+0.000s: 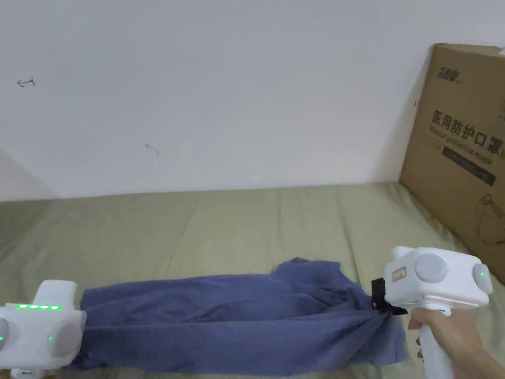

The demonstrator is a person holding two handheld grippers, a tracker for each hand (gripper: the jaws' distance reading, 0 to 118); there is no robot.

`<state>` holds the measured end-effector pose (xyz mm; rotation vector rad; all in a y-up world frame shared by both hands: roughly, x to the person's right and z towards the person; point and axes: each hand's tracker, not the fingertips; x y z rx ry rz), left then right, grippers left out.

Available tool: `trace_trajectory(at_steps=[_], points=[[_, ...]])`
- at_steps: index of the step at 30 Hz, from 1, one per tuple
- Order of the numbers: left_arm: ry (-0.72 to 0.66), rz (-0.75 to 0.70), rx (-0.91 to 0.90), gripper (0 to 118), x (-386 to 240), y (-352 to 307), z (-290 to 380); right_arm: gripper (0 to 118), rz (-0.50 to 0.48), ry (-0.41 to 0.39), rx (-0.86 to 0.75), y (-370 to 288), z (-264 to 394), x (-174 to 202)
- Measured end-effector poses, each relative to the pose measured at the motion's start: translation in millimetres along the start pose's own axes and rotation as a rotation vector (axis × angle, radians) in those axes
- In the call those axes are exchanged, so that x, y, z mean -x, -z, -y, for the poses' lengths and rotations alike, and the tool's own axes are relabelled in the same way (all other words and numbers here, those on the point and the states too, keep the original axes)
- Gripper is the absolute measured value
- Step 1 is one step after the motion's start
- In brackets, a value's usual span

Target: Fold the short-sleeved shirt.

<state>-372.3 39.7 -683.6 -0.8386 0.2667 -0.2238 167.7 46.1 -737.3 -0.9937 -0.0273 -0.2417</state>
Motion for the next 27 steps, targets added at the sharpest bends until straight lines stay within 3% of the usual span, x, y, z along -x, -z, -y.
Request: trace_trajectory(at_steps=[5, 11, 14, 20, 24, 26, 27], points=[[-0.058, 0.073, 0.017, 7, 23, -53, 68, 3, -0.014, -0.02, 0.046, -39, 83, -20], [-0.018, 0.068, 0.014, 7, 40, -130, 141, 3, -0.01, -0.049, 0.056, -107, 187, -36], [-0.005, 0.065, 0.038, 7, 47, -158, 182, 3, -0.049, 0.011, 0.056, -138, 233, -46], [-0.038, 0.096, 0.1, 7, 68, -203, 256, 3, -0.045, 0.011, 0.074, -186, 318, -59], [-0.028, 0.095, 0.117, 7, 74, -212, 282, 3, -0.053, 0.054, 0.111, -195, 359, -68], [-0.025, 0.117, 0.145, 14, 73, -208, 285, 6, -0.047, 0.053, 0.11, -191, 366, -69], [-0.022, 0.116, 0.146, 28, 71, -210, 285, 16, -0.045, 0.059, 0.109, -191, 366, -67]])
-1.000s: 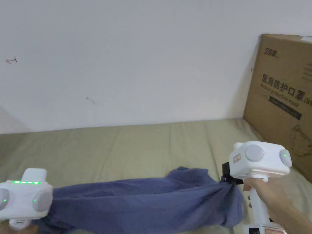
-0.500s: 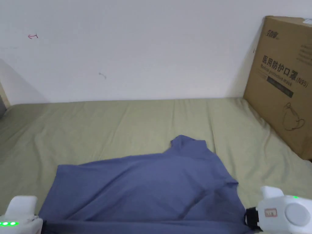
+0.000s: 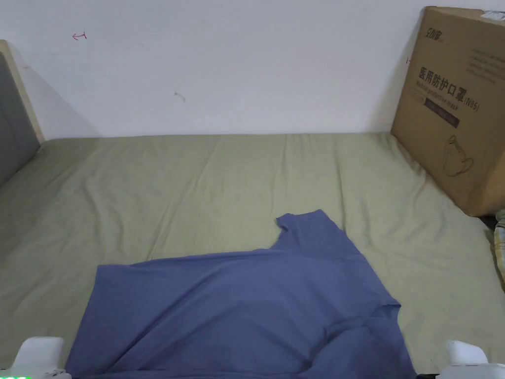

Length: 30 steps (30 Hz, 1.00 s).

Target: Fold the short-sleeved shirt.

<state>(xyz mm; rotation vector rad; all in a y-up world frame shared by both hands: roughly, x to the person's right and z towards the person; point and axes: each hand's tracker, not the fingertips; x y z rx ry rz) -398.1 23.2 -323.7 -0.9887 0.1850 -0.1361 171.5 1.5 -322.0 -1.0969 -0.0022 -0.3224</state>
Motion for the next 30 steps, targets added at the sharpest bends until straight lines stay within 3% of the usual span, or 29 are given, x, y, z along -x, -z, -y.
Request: trace_trajectory(at_steps=[1, 2, 3, 9, 11, 12, 13, 14, 18, 21, 25, 30], points=[[-0.001, -0.005, -0.009, 63, -1, -3, 1, 41, 0.02, -0.007, -0.001, -2, -2, 4], [-0.003, -0.008, -0.021, 92, -4, -7, 1, 58, 0.059, -0.038, -0.022, -5, -3, 7], [-0.017, 0.003, -0.026, 106, -2, -10, -1, 63, 0.073, -0.067, -0.036, -7, -8, 7], [-0.094, 0.071, -0.064, 106, -5, -30, -21, 63, 0.025, -0.076, -0.108, -28, -40, 24], [-0.114, 0.106, -0.085, 93, -9, -33, -28, 58, -0.013, -0.102, -0.143, -29, -51, 37], [-0.121, 0.126, -0.09, 71, -11, -34, -33, 48, -0.018, -0.129, -0.151, -29, -55, 44], [-0.118, 0.137, -0.086, 24, -14, -32, -36, 18, 0.0, -0.162, -0.161, -27, -60, 53], [-0.108, 0.14, -0.079, 0, -19, -28, -37, 0, 0.027, -0.183, -0.172, -22, -63, 62], [-0.046, 0.157, -0.05, 0, -30, -16, -41, 0, -0.068, -0.183, -0.123, 4, -70, 82], [-0.051, 0.158, -0.04, 0, -27, -5, -55, 0, -0.036, -0.225, -0.128, 16, -86, 103], [-0.147, 0.2, -0.031, 0, -14, 20, -89, 0, -0.079, -0.229, -0.116, 44, -121, 121], [-0.169, 0.166, -0.013, 0, -1, 70, -140, 0, -0.084, -0.238, -0.104, 73, -152, 141]])
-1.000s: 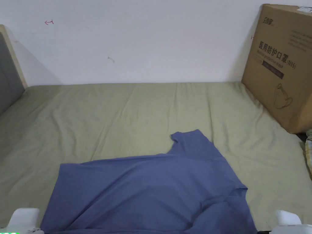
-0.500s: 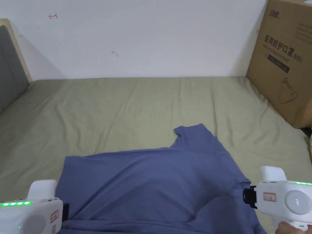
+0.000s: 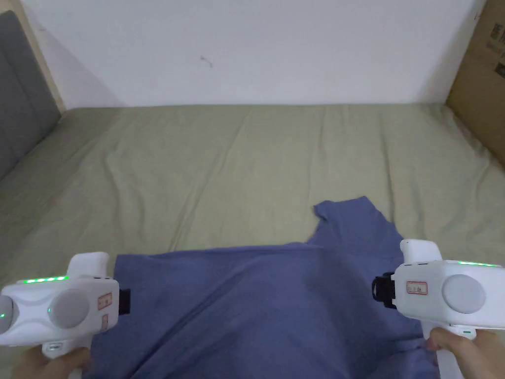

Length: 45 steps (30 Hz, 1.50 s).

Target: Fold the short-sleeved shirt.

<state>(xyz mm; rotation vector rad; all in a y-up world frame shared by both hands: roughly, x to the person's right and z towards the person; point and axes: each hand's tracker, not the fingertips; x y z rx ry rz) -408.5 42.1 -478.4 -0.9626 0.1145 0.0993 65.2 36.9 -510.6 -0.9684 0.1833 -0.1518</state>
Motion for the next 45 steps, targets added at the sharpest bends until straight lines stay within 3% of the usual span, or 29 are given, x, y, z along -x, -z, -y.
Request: trace_trajectory(at_steps=[4, 5, 6, 7, 8, 10, 11, 15, 16, 18, 19, 21, 22, 23, 24, 28, 30, 31, 32, 39, 42, 45], points=[[-0.017, -0.009, 0.024, 4, 12, 37, -36, 0, 0.0, -0.019, 0.01, 30, -18, -2], [-0.013, -0.003, 0.026, 23, 13, 45, -45, 0, 0.01, -0.022, 0.012, 33, -21, -2], [-0.018, 0.01, 0.027, 56, 15, 53, -52, 0, 0.014, -0.021, 0.015, 35, -23, -2], [-0.037, 0.026, 0.038, 56, 17, 63, -60, 0, 0.012, -0.016, 0.019, 39, -24, -4], [-0.062, 0.042, 0.068, 68, 18, 72, -67, 0, 0.007, -0.007, 0.022, 42, -23, -6], [-0.107, 0.053, 0.102, 114, 20, 93, -76, 0, 0.0, 0.016, 0.031, 44, -20, -9], [-0.118, 0.046, 0.082, 114, 20, 97, -77, 0, -0.003, 0.022, 0.035, 45, -18, -12], [-0.151, 0.043, 0.151, 104, 21, 130, -78, 0, 0.002, 0.05, 0.059, 53, -8, -25], [-0.163, 0.066, 0.177, 97, 21, 136, -74, 0, 0.004, 0.058, 0.065, 54, -5, -28], [-0.103, 0.007, 0.127, 93, 13, 134, -68, 0, 0.011, 0.077, 0.072, 50, -2, -33], [-0.099, -0.007, 0.113, 83, 10, 129, -67, 0, 0.01, 0.09, 0.076, 49, -1, -38], [-0.069, -0.044, 0.084, 51, 8, 119, -68, 0, 0.009, 0.104, 0.083, 47, 0, -46], [-0.08, -0.028, 0.086, 23, 7, 115, -69, 0, 0.018, 0.104, 0.081, 48, -1, -50], [-0.073, 0.0, 0.08, 3, 6, 113, -70, 0, 0.031, 0.1, 0.076, 46, -3, -53], [-0.064, 0.054, 0.101, 2, 6, 112, -72, 0, 0.04, 0.101, 0.071, 44, -5, -56], [0.044, -0.019, 0.099, 2, -5, 109, -74, 4, 0.037, 0.118, 0.021, 35, -24, -71], [0.05, -0.018, 0.094, 2, -7, 104, -74, 37, 0.058, 0.063, 0.003, 35, -44, -77], [0.049, -0.016, 0.091, 2, -7, 102, -75, 66, 0.07, 0.041, 0.016, 39, -55, -81], [0.052, -0.013, 0.091, 2, -2, 103, -76, 77, 0.074, 0.038, 0.025, 46, -65, -85], [0.101, -0.026, 0.075, 2, -6, 97, -77, 78, 0.095, 0.011, 0.124, 105, -111, -102], [0.097, -0.019, 0.085, 2, -1, 100, -77, 77, 0.106, 0.048, 0.217, 134, -110, -116], [0.102, -0.015, 0.096, 2, -1, 104, -77, 74, 0.091, 0.045, 0.199, 133, -109, -116]])
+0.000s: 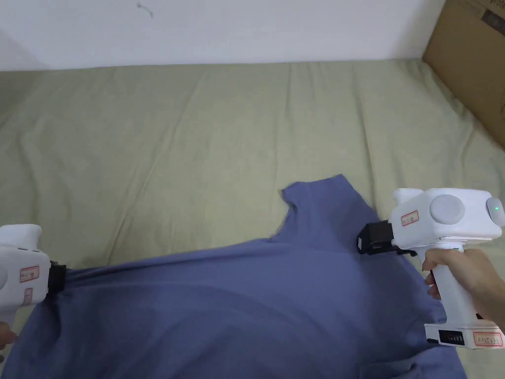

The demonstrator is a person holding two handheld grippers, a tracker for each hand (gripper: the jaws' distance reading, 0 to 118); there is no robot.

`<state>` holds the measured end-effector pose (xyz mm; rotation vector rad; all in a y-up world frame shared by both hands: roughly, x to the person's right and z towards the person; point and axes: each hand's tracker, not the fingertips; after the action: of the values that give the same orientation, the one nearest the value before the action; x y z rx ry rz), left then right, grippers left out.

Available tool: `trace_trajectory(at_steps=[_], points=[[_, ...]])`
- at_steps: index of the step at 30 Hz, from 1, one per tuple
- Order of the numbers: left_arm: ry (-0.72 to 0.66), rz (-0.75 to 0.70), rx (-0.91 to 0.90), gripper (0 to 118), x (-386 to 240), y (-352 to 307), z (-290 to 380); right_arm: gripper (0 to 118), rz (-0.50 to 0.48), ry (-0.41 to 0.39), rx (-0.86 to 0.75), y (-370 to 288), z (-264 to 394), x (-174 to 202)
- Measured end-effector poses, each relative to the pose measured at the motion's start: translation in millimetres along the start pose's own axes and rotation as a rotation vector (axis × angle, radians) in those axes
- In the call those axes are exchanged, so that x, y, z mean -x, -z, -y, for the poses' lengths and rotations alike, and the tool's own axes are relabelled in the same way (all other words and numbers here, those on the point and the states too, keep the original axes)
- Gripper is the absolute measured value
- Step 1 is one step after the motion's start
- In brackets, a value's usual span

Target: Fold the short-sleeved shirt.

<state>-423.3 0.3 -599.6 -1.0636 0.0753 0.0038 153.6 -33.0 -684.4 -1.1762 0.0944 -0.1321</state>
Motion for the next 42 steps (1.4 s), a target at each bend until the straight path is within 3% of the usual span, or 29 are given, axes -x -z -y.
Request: trace_trajectory(at_steps=[2, 3, 4, 5, 8, 10, 14, 18, 22, 26, 32, 42], points=[[-0.002, -0.003, 0.003, 2, -1, 1, 0, 54, 0.025, -0.061, -0.005, -12, 5, 12], [-0.003, -0.003, 0.003, 2, -3, 1, 0, 35, 0.021, -0.062, -0.008, -14, 6, 13], [-0.003, -0.002, 0.004, 2, -4, 0, 0, 5, 0.016, -0.054, -0.011, -17, 6, 14], [0.001, -0.002, 0.002, 2, -5, -2, 0, 5, -0.043, -0.011, -0.009, -7, 1, 4], [0.075, -0.043, -0.006, 2, -13, -15, 1, 5, 0.022, -0.062, -0.039, -15, 5, 15], [0.079, -0.039, -0.022, 2, -13, -30, 0, 5, 0.024, -0.046, -0.065, -30, 5, 16], [0.036, -0.04, -0.093, 2, -10, -69, -10, 5, -0.054, -0.022, -0.126, -66, 0, 16], [0.062, -0.08, -0.186, 2, -16, -121, -24, 5, -0.017, -0.068, -0.21, -134, -2, 28], [0.055, -0.1, -0.282, 2, -19, -176, -40, 5, -0.061, -0.032, -0.316, -201, -7, 28], [0.037, -0.131, -0.394, 2, -22, -231, -65, 5, -0.045, -0.029, -0.429, -273, -17, 34], [0.005, -0.176, -0.514, 2, -28, -306, -139, 5, -0.048, -0.009, -0.575, -371, -73, 47], [-0.047, -0.275, -0.764, 2, -40, -413, -278, 5, 0.002, -0.009, -0.844, -518, -175, 102]])
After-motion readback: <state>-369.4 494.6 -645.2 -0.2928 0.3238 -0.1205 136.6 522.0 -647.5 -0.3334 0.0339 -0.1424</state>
